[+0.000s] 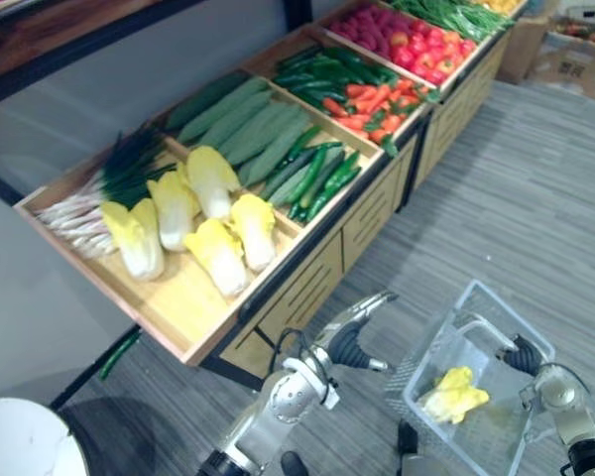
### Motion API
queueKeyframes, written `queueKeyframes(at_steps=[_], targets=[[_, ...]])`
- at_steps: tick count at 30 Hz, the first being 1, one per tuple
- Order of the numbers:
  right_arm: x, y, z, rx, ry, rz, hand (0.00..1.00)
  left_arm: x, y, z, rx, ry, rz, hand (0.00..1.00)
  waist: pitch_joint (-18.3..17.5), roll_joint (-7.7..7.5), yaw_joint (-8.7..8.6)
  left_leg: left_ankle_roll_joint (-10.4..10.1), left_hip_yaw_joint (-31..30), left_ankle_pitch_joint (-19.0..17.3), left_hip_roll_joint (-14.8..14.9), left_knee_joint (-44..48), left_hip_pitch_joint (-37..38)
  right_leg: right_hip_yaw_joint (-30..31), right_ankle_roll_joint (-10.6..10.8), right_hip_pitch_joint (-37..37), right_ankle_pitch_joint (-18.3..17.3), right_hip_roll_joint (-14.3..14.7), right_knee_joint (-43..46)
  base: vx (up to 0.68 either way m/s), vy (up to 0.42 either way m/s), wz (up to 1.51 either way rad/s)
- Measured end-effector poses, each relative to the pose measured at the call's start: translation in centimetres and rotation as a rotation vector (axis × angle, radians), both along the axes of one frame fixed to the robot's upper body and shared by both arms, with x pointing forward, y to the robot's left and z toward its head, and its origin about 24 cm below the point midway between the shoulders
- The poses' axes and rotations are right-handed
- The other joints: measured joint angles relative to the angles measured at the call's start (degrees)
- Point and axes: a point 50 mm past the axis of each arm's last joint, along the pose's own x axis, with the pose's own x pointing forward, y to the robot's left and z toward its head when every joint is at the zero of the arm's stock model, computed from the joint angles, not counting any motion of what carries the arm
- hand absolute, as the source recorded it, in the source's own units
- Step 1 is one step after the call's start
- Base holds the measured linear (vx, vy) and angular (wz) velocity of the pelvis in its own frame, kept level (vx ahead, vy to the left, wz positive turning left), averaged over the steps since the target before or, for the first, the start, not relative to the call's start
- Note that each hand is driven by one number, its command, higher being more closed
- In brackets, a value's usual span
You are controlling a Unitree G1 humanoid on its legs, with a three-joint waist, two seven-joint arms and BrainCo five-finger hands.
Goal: Pick vegetable in the basket
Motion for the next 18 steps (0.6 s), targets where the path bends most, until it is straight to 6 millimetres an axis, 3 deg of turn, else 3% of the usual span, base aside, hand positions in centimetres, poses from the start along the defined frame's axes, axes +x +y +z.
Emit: queueKeyframes(at_steps=[7, 11, 13, 16, 18], targets=[[-3.2, -0.7, -3.3, 0.047, 0.117, -0.142, 1.0, -1.0, 3.0, 0.4, -0.06, 0.02, 0.089, 0.0, -1.2, -0.3, 0.75, 0.7, -5.7, 1.2, -0.8, 0.0, -2.3, -5.5, 0.5, 1.5, -1.0, -1.2, -0.2, -0.04, -0.002, 0.41], [-6.0, -1.3, -4.6, 0.079, 0.14, -0.273, 1.0, -0.9, 7.1, -0.2, -0.063, 0.053, 0.275, 0.0, -2.1, -1.36, 1.19, 0.8, -8.3, 1.3, -1.4, 0.0, -3.1, -7.9, 0.0, 2.3, -1.6, -1.8, -0.3, 0.0, 0.017, 0.28], [-7.5, -1.2, -5.5, 0.102, 0.167, -0.324, 1.0, -0.7, 9.2, -0.9, -0.056, 0.073, 0.381, 0.0, -3.1, -1.74, 1.57, 0.8, -9.6, 1.3, -1.6, 0.0, -3.8, -8.9, 0.0, 2.4, -1.8, -1.9, -0.4, 0.04, 0.011, 0.26], [-9.5, -1.4, -6.4, 0.124, 0.192, -0.421, 1.0, -0.9, 13.8, -4.3, -0.06, 0.192, 0.672, 0.0, -3.4, -2.19, 1.59, 0.8, -12.1, 1.4, -2.3, 0.0, -4.4, -11.3, 0.4, 3.4, -2.1, -2.5, -0.7, 0.06, 0.017, 0.34], [-10.5, -1.2, -6.9, 0.158, 0.198, -0.48, 1.0, -1.4, 15.6, -5.7, -0.044, 0.246, 0.781, 0.0, -3.7, -2.42, 1.6, 0.8, -12.9, 1.4, -2.5, 0.0, -4.7, -12.2, 0.4, 3.8, -2.3, -2.6, -0.8, 0.07, 0.019, 0.3]])
